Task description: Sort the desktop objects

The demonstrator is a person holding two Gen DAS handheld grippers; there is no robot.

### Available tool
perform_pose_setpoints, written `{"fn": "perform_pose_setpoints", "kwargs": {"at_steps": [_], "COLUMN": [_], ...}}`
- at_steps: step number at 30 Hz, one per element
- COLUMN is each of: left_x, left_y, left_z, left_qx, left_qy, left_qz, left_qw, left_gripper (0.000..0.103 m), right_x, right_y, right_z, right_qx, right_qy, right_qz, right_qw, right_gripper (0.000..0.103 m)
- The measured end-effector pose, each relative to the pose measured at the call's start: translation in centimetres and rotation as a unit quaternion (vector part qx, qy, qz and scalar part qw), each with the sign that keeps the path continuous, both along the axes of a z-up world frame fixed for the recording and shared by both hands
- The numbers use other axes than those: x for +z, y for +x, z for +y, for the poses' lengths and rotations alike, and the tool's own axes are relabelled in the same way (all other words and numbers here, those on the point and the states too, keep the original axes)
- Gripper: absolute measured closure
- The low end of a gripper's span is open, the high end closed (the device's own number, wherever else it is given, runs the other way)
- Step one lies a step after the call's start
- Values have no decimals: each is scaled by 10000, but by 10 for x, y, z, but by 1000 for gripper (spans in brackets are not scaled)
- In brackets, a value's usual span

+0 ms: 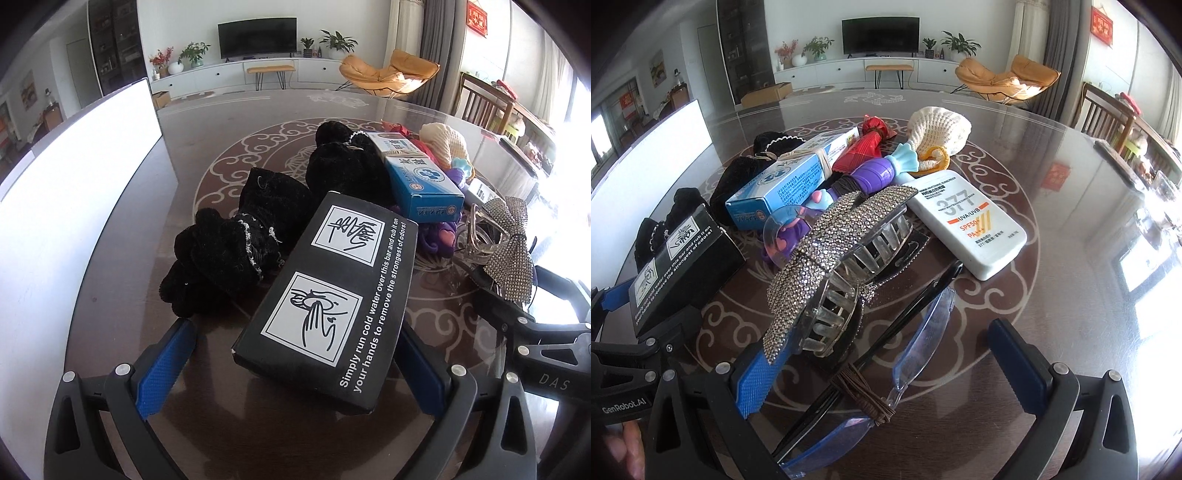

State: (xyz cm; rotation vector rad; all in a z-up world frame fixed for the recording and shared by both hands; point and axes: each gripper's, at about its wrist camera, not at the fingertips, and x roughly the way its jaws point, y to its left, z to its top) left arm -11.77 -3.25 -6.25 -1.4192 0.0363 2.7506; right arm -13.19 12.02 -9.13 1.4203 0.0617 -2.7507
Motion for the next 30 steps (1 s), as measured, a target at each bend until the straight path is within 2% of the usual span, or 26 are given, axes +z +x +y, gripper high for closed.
{"fn": "perform_pose_setpoints", "kwargs": {"at_steps": [30], "left_x": [-2], "left_y": [-1], "left_z": [-3], "left_qx": [-97], "left_qy": [26], "left_qz": [18], "left_qw": [9999], "left_gripper": [0], "right_x": [0], "right_y": [0], "right_z": [0], "right_qx": [0], "right_qy": [3], "right_qz": [9], "right_qw": [10000], "right_gripper": [0]}}
